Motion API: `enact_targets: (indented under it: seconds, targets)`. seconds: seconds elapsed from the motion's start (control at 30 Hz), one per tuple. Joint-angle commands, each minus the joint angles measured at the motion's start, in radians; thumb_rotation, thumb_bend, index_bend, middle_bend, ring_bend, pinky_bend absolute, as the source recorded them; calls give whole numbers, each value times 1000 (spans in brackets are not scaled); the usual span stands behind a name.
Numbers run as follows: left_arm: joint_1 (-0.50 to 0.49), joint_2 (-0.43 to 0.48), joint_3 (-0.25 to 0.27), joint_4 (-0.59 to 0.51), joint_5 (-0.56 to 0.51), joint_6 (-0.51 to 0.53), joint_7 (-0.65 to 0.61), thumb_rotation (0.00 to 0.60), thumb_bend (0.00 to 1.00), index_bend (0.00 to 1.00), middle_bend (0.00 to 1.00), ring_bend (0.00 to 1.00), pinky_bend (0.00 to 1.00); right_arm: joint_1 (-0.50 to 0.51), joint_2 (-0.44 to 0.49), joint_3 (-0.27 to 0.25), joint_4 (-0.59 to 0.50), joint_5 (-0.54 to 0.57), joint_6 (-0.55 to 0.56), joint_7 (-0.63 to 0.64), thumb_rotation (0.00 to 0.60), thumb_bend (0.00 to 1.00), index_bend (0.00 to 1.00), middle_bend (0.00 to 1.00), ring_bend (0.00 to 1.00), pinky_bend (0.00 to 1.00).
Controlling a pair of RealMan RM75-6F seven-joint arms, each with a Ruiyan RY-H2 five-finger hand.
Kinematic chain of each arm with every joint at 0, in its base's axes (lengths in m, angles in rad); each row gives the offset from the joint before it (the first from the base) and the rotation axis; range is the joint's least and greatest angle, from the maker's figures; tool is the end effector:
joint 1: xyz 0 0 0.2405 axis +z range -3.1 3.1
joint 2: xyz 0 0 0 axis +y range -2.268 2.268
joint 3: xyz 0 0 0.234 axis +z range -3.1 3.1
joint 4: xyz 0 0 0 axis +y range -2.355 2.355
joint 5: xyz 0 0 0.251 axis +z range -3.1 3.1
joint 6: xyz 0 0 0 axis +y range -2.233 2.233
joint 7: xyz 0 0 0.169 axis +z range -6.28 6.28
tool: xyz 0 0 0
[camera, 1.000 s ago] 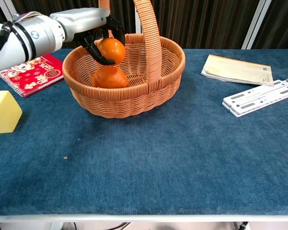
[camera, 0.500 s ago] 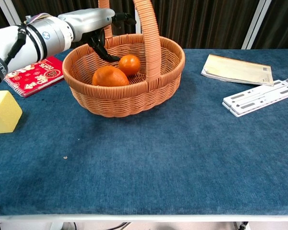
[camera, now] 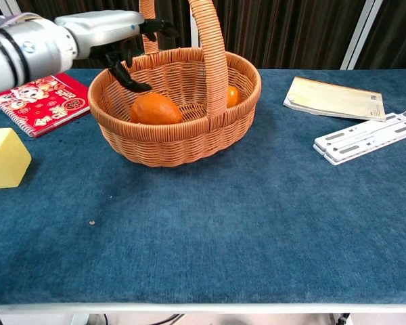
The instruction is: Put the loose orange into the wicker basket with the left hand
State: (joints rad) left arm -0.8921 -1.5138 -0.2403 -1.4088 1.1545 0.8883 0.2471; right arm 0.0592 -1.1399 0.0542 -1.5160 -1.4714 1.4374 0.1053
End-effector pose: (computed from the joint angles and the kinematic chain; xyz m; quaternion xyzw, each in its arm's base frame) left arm -0.0721 0.4055 -0.0453 -0.7588 -0.3247 -0.4103 0.3878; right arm -0.3397 -0.2016 0.1127 0.5766 -0.4232 0.3744 0.5902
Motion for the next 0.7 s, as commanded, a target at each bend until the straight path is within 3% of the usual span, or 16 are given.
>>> enact_targets:
  seconds: [0.03, 0.2, 0.27, 0.47, 0.6, 0.7]
  targets:
    - [106, 158, 68, -200, 4, 108, 88, 600, 237, 138, 117, 107, 422, 0, 0, 0, -1, 1, 0, 0, 600, 269, 0, 0, 0, 0]
    - [263, 310, 162, -374, 79, 291, 121, 600, 237, 189, 167, 137, 423, 0, 0, 1, -3, 2, 1, -5, 600, 268, 0, 0, 0, 0]
    - [339, 336, 210, -387, 147, 389, 109, 600, 237, 204, 190, 138, 423, 0, 0, 1, -5, 1, 2, -8, 600, 267, 0, 0, 0, 0]
    - [528, 312, 327, -278, 286, 598, 62, 600, 238, 216, 198, 133, 391, -1, -2, 2, -7, 0, 6, -23, 600, 269, 0, 0, 0, 0]
    - [634, 260, 373, -183, 342, 709, 126, 600, 210, 187, 127, 61, 221, -1, -17, 6, 17, -15, 31, -46, 600, 238, 0, 0, 0, 0]
    - [678, 243, 385, -144, 364, 740, 87, 564, 174, 157, 99, 38, 175, 1, -32, 14, 29, -11, 38, -53, 600, 229, 0, 0, 0, 0]
